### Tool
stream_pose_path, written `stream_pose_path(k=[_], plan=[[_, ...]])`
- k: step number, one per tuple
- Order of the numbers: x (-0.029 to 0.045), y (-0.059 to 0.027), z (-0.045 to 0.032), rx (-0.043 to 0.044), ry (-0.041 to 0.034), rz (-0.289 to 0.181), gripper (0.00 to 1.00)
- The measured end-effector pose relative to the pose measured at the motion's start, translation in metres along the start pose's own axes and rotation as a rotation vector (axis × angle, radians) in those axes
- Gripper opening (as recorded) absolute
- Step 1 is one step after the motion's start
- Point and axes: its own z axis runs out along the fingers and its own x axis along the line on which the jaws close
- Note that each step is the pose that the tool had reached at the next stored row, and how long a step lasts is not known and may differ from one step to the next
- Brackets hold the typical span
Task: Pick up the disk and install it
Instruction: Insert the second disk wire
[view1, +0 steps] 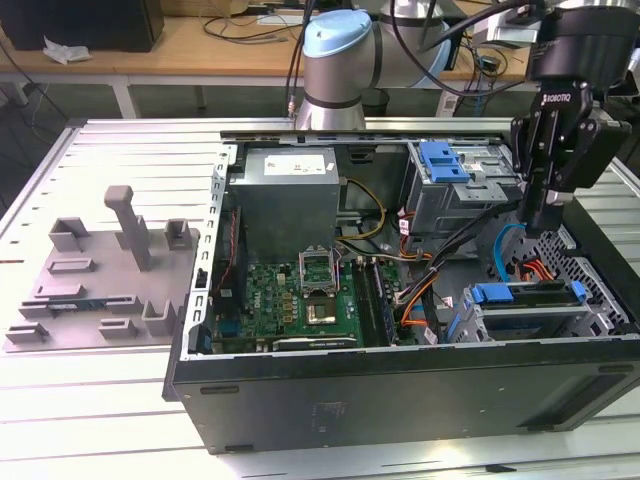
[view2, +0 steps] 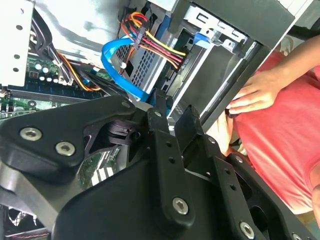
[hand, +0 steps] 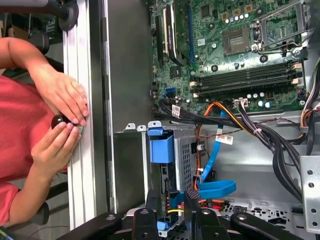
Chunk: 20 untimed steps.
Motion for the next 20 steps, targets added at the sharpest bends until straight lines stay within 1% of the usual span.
stream_pose_path(k=[4, 6, 7, 8, 16, 20], plan=[[-0.0003, 0.001, 0.0007, 0.0044, -0.0004, 0.002, 0.35], [-0.0004, 0.0019, 0.001, 0.0099, -0.0007, 0.005, 0.35], [-0.0003, 0.0043, 0.0014, 0.0161, -0.0014, 0.007, 0.35], [-0.0002, 0.0068, 0.0017, 0.0201, -0.0018, 0.009, 0.35], [-0.0004, 0.0081, 0.0023, 0.0295, -0.0022, 0.003, 0.35], [-0.0004, 0.0082, 0.0024, 0.0307, -0.0018, 0.001, 0.35]])
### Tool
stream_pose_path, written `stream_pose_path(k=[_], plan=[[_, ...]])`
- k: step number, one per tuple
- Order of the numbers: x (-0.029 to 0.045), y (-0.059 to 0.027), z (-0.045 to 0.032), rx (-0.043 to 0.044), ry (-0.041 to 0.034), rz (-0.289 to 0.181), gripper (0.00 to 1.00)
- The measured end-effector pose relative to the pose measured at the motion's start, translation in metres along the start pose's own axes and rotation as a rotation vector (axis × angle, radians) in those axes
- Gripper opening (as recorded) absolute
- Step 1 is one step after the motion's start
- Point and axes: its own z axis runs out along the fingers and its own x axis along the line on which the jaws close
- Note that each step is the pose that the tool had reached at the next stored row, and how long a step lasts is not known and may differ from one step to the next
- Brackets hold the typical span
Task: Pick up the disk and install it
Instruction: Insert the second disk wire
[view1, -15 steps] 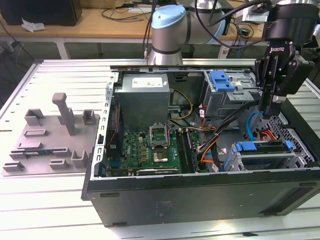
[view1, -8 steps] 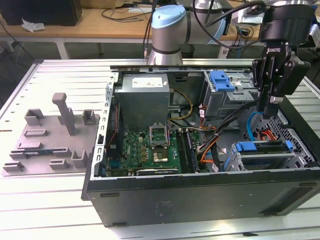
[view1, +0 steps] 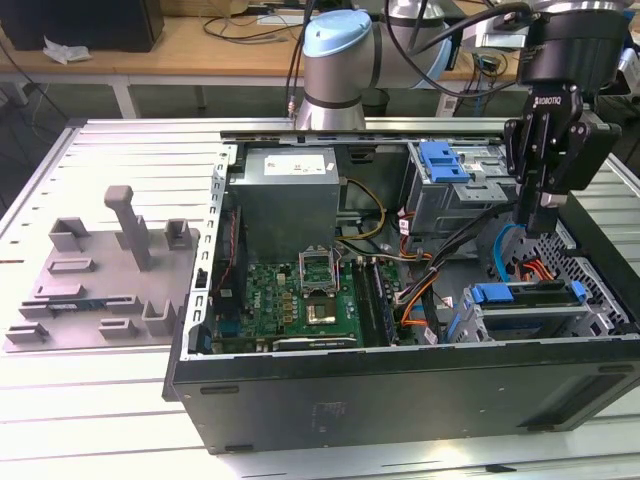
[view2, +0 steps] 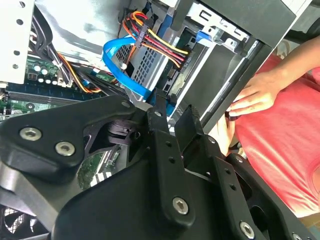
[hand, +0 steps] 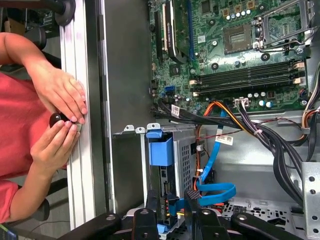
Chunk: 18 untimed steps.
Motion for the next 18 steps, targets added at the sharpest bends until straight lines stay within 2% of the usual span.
stream_pose_path(k=[7, 8, 9, 18], plan=[[0.0001, 0.0003, 0.0006, 0.0, -0.0001, 0.0, 0.35], [0.0001, 0.0003, 0.0007, -0.0001, -0.0002, 0.0, 0.33], [0.0, 0.0003, 0.0008, -0.0001, -0.0003, 0.0, 0.26], [-0.0023, 0.0003, 0.005, -0.0001, -0.0005, 0.0, 0.25]])
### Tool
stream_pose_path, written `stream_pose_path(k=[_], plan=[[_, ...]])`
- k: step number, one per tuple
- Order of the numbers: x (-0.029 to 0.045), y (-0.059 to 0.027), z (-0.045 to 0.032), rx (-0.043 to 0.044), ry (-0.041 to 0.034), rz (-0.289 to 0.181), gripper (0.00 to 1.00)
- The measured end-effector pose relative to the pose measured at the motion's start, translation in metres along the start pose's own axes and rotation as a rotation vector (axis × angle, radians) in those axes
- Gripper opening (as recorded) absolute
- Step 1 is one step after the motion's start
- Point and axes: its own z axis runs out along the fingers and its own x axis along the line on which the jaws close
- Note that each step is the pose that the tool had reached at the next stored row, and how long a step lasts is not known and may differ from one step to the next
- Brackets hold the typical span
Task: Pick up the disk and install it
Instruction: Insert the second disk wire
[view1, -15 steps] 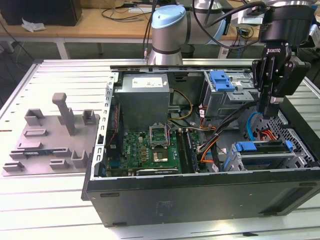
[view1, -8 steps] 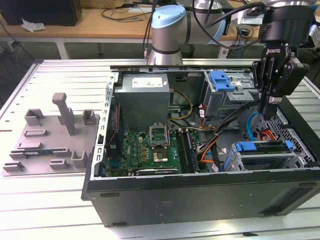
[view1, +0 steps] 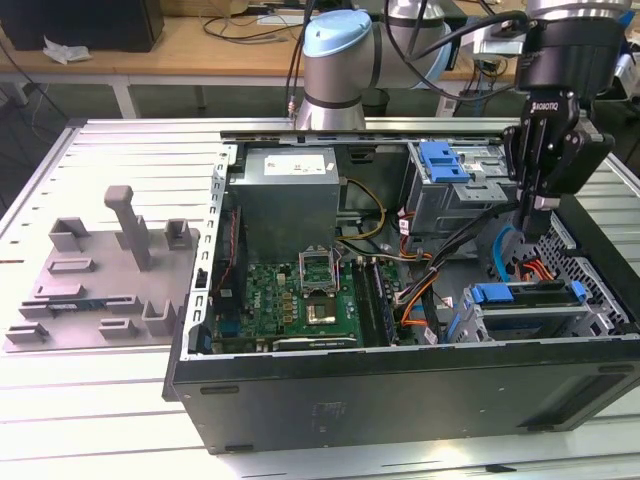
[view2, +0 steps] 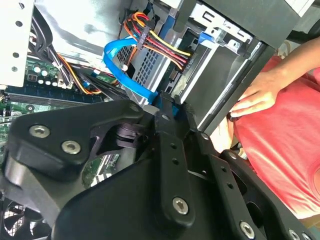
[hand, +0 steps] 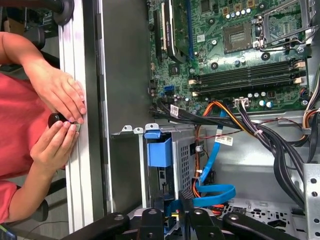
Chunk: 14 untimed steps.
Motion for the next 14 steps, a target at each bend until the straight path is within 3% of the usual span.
stream_pose_path(k=[1, 2, 14], plan=[[-0.0003, 0.0, 0.0006, 0.0, -0.0001, 0.0, 0.25], [-0.0005, 0.0, 0.0009, 0.0, 0.0, 0.0, 0.16], [0.0003, -0.0001, 0.0023, 0.0001, -0.0023, 0.0, 0.16]])
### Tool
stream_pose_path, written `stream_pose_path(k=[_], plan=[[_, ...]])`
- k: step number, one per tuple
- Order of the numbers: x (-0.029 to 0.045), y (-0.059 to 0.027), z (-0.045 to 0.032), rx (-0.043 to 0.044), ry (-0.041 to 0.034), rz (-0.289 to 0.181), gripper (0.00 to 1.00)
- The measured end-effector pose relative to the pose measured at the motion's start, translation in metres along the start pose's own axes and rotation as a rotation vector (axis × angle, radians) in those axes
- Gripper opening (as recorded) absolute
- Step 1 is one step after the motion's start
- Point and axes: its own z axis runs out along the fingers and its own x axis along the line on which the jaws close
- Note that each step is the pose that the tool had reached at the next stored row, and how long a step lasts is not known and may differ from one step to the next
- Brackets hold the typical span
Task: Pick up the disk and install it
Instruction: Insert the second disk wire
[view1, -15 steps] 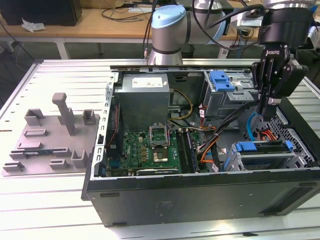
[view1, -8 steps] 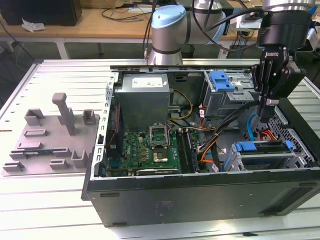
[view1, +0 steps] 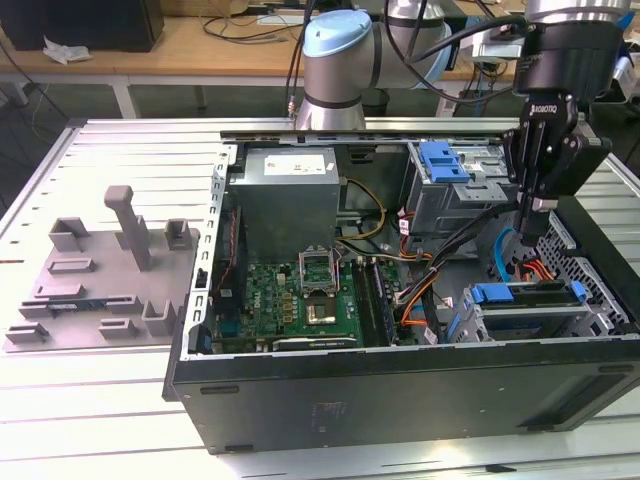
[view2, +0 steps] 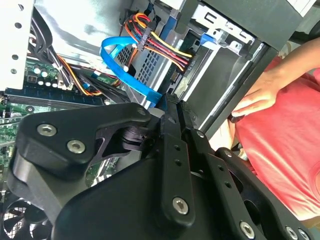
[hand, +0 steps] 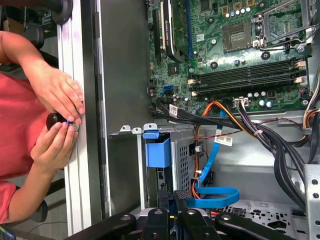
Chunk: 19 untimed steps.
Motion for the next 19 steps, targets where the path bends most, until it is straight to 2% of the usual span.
stream_pose_path(k=[3, 6, 9, 11, 13, 15, 17, 19], plan=[[0.003, -0.0003, 0.0016, -0.0005, -0.0106, 0.0, 0.16], [0.0056, -0.0005, 0.0031, -0.0007, -0.0261, 0.0, 0.16], [0.0088, -0.0008, 0.0048, -0.0013, -0.0481, -0.001, 0.16], [0.0132, -0.0012, 0.0073, -0.0023, -0.067, -0.001, 0.16], [0.0168, -0.0016, 0.0093, -0.003, -0.0817, -0.002, 0.16], [0.0195, -0.0021, 0.0108, -0.0038, -0.0934, -0.002, 0.16], [0.0209, -0.0025, 0.0116, -0.0041, -0.1, -0.003, 0.16], [0.0243, -0.0032, 0.0135, -0.005, -0.116, -0.003, 0.16]])
